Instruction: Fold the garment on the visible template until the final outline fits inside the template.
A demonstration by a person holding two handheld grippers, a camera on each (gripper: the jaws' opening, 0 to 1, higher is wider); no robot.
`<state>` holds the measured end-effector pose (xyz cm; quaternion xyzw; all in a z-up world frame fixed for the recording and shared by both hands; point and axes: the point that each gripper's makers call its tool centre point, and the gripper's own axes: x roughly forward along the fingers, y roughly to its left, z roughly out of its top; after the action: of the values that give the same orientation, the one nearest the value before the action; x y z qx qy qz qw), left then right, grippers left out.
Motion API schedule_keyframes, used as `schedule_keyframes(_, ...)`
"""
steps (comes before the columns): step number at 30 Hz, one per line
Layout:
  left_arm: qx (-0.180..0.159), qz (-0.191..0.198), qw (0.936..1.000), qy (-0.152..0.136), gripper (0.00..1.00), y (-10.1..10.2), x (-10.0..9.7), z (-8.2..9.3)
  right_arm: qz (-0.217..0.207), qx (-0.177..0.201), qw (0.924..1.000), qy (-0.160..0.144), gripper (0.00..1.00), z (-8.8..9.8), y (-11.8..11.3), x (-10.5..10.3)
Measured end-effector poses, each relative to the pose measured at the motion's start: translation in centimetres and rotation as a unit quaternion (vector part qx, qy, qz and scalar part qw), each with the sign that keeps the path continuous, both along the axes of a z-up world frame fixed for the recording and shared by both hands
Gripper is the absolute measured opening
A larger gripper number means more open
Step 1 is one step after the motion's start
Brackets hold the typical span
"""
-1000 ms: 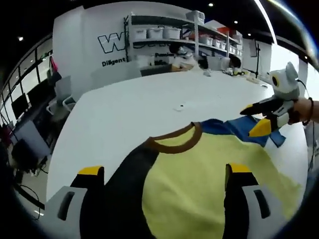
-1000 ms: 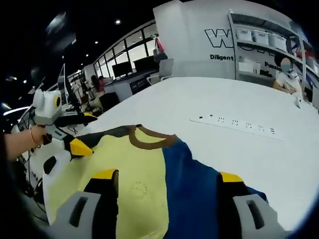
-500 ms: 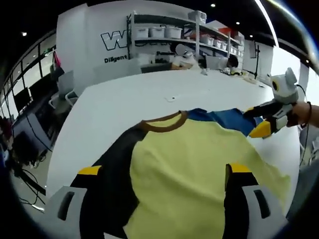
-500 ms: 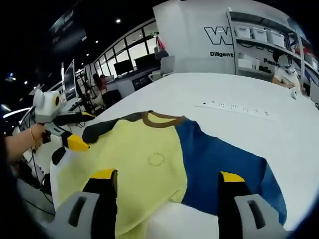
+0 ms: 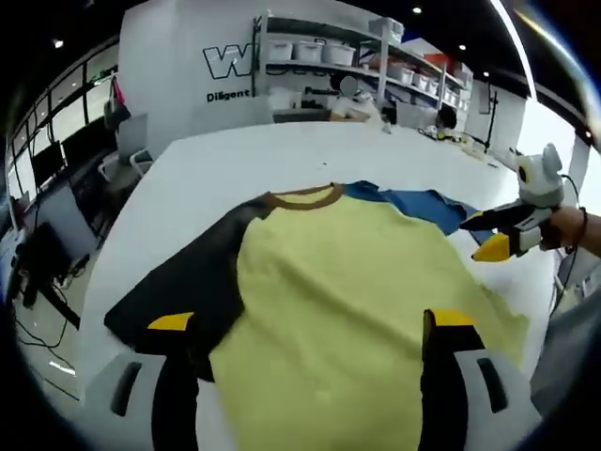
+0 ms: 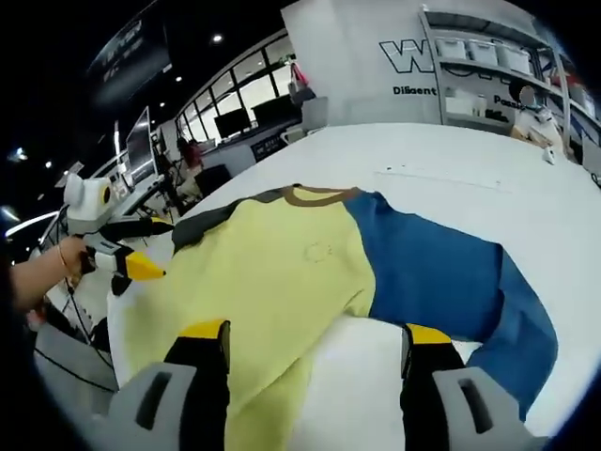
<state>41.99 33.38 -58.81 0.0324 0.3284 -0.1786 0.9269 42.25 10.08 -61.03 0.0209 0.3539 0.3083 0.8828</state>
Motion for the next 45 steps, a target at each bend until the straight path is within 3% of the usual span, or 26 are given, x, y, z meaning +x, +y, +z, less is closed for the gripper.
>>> schedule_keyframes(5, 0.009, 0.003, 0.9998, 0.019, 0.97, 0.3, -2.1, -0.9, 0.007, -0.005, 0.9999, 0.011, 0.58, -0.7, -0.3, -1.2)
schedule_keyframes(8, 0.016, 0.005, 0.9997, 0.020, 0.97, 0.4, -3.0, -1.1, 0.015, -0.024, 0.9996, 0.008, 0.52, -1.0, -0.5, -1.9)
schedule_keyframes(12, 0.014, 0.008, 0.9996, 0.021, 0.99, 0.4, -4.4, -1.4, 0.020, -0.022, 0.9995, 0.014, 0.46, -1.5, -0.2, -2.8)
schedule_keyframes(15, 0.026, 0.013, 0.9993, 0.024, 0.99, 0.8, -4.9, -1.7, 0.021, -0.027, 0.9993, 0.018, 0.42, -1.8, -0.2, -3.4)
schedule_keyframes(18, 0.017, 0.021, 0.9993, 0.025, 0.99, 0.8, -5.5, -1.7, 0.024, -0.033, 0.9990, 0.020, 0.39, -1.9, -0.1, -4.0)
schedule_keyframes(23, 0.023, 0.020, 0.9989, 0.036, 0.99, 0.7, -6.5, -2.2, 0.019, -0.060, 0.9976, 0.030, 0.28, -2.7, -0.5, -5.2)
schedule_keyframes(38, 0.039, 0.013, 0.9981, 0.045, 0.97, 0.5, -7.7, -2.6, 0.005, -0.147, 0.9889, 0.021, 0.00, -3.2, -1.4, -6.6)
schedule_keyframes(45, 0.034, 0.020, 0.9981, 0.048, 0.97, 1.0, -7.9, -3.0, -0.011, -0.144, 0.9889, 0.035, 0.00, -3.1, -1.6, -6.5)
